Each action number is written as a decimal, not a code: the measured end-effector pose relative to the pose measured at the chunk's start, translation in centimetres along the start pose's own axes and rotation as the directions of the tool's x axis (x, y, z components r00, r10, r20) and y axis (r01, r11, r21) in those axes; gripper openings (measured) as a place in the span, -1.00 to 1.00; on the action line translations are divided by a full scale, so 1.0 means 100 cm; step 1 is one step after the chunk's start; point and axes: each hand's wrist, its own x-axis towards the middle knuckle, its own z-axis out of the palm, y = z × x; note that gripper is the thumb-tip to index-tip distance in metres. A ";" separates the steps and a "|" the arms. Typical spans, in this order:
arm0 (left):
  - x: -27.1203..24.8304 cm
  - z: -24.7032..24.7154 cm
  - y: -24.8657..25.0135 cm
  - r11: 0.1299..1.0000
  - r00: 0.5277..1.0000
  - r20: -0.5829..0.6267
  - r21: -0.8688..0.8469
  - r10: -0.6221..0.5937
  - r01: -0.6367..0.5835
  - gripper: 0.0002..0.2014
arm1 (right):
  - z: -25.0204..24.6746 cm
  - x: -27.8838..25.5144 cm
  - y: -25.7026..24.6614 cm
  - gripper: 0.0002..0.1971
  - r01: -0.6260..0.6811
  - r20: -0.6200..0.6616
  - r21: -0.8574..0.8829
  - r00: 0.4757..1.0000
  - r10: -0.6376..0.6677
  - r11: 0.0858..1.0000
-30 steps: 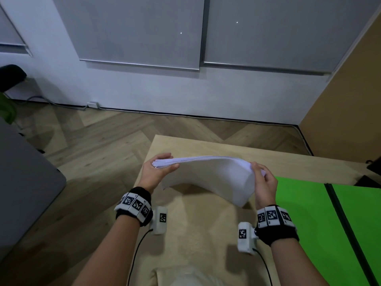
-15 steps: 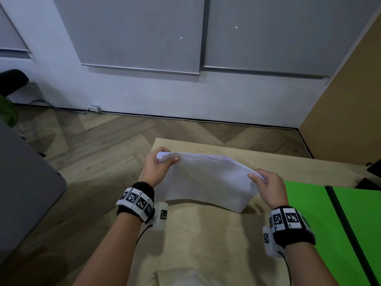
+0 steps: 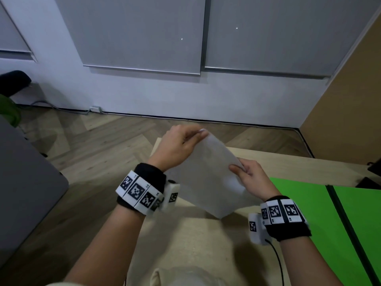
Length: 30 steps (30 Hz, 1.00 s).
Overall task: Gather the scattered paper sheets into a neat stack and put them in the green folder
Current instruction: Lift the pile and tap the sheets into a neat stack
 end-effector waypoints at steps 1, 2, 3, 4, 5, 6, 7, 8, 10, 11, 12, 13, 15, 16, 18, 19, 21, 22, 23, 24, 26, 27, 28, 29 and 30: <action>-0.001 -0.002 -0.003 0.999 1.000 0.001 -0.034 -0.003 0.003 -0.66 | -0.001 -0.002 0.002 -0.79 -0.018 0.008 0.015 1.000 0.018 1.000; -0.004 -0.003 -0.005 0.993 0.999 -0.022 -0.114 -0.026 0.024 -0.71 | -0.002 -0.003 0.004 -0.80 -0.034 0.006 0.045 0.999 0.034 0.998; -0.005 -0.004 -0.007 0.972 0.997 -0.041 -0.228 -0.071 0.060 -0.76 | -0.002 -0.005 0.006 -0.79 -0.048 -0.011 0.086 0.999 0.049 0.995; -0.007 -0.007 -0.010 0.957 0.993 -0.038 -0.274 -0.109 0.094 -0.81 | -0.003 -0.007 0.007 -0.78 -0.061 -0.041 0.140 0.997 0.067 0.988; -0.010 -0.011 -0.015 0.959 0.991 -0.008 -0.253 -0.133 0.126 -0.83 | -0.006 -0.008 0.006 -0.78 -0.068 -0.075 0.193 0.994 0.083 0.979; -0.013 -0.016 -0.020 0.972 0.988 0.040 -0.181 -0.147 0.152 -0.79 | -0.009 -0.009 0.006 -0.79 -0.066 -0.112 0.224 0.989 0.093 0.972; -0.016 -0.021 -0.026 0.972 0.981 0.083 -0.144 -0.175 0.185 -0.71 | -0.013 -0.009 0.005 -0.80 -0.054 -0.136 0.227 0.987 0.087 0.972; -0.018 -0.027 -0.032 0.959 0.973 0.097 -0.179 -0.207 0.222 -0.62 | -0.017 -0.009 0.002 -0.80 -0.036 -0.142 0.229 0.987 0.070 0.973; -0.021 -0.036 -0.039 0.902 0.965 0.018 -0.351 -0.261 0.250 -0.53 | -0.023 -0.010 -0.008 -0.78 0.018 -0.145 0.255 0.989 0.019 0.967; -0.021 -0.039 -0.039 0.855 0.959 -0.050 -0.468 -0.279 0.224 -0.53 | -0.025 -0.009 -0.013 -0.77 0.060 -0.164 0.270 0.986 -0.015 0.961; -0.020 -0.039 -0.041 0.776 0.949 -0.105 -0.606 -0.297 0.176 -0.52 | -0.027 -0.008 -0.017 -0.76 0.100 -0.201 0.291 0.979 -0.041 0.952; -0.019 -0.039 -0.042 0.664 0.938 -0.119 -0.735 -0.325 0.137 -0.52 | -0.027 -0.008 -0.020 -0.79 0.140 -0.253 0.315 0.966 -0.059 0.939; -0.018 -0.035 -0.042 0.471 0.946 -0.078 -0.878 -0.315 0.085 -0.53 | -0.025 -0.009 -0.025 -0.85 0.210 -0.334 0.385 0.939 -0.076 0.899; -0.020 -0.030 -0.041 0.449 0.955 -0.041 -0.888 -0.293 0.100 -0.54 | -0.023 -0.009 -0.026 -0.80 0.224 -0.345 0.422 0.936 -0.073 0.878; -0.027 -0.017 -0.035 0.546 0.962 0.025 -0.819 -0.273 0.176 -0.60 | -0.015 -0.011 -0.025 -0.65 0.173 -0.308 0.474 0.951 -0.022 0.863; -0.033 -0.010 -0.033 0.615 0.963 0.049 -0.761 -0.264 0.207 -0.67 | -0.009 -0.011 -0.020 -0.65 0.135 -0.280 0.491 0.960 0.009 0.860; -0.046 0.008 -0.036 0.746 0.962 0.145 -0.608 -0.233 0.273 -0.71 | 0.001 -0.013 -0.012 -0.67 0.070 -0.243 0.510 0.968 0.065 0.857; -0.054 0.016 -0.040 0.770 0.952 0.206 -0.561 -0.226 0.304 -0.68 | 0.006 -0.014 -0.007 -0.67 0.048 -0.229 0.511 0.970 0.082 0.858; -0.061 0.023 -0.043 0.750 0.935 0.236 -0.559 -0.266 0.355 -0.67 | 0.010 -0.015 -0.002 -0.71 0.034 -0.211 0.506 0.974 0.086 0.862; -0.066 0.027 -0.044 0.707 0.918 0.236 -0.586 -0.318 0.396 -0.68 | 0.013 -0.017 -0.001 -0.77 0.020 -0.191 0.503 0.978 0.088 0.864; -0.071 0.028 -0.047 0.662 0.903 0.179 -0.627 -0.390 0.410 -0.76 | 0.015 -0.018 -0.005 -0.79 0.011 -0.170 0.503 0.982 0.086 0.864; -0.071 0.025 -0.046 0.648 0.898 0.152 -0.644 -0.412 0.407 -0.80 | 0.014 -0.018 -0.008 -0.75 0.027 -0.178 0.499 0.981 0.072 0.866; -0.070 0.021 -0.045 0.623 0.893 0.127 -0.674 -0.432 0.398 -0.74 | 0.012 -0.017 -0.012 -0.70 0.057 -0.193 0.492 0.980 0.045 0.869; -0.068 0.017 -0.043 0.606 0.890 0.099 -0.699 -0.444 0.380 -0.62 | 0.009 -0.015 -0.016 -0.64 0.093 -0.206 0.485 0.978 0.011 0.870; -0.065 0.014 -0.039 0.601 0.889 0.058 -0.716 -0.454 0.354 -0.54 | 0.008 -0.013 -0.019 -0.57 0.120 -0.219 0.481 0.976 -0.013 0.868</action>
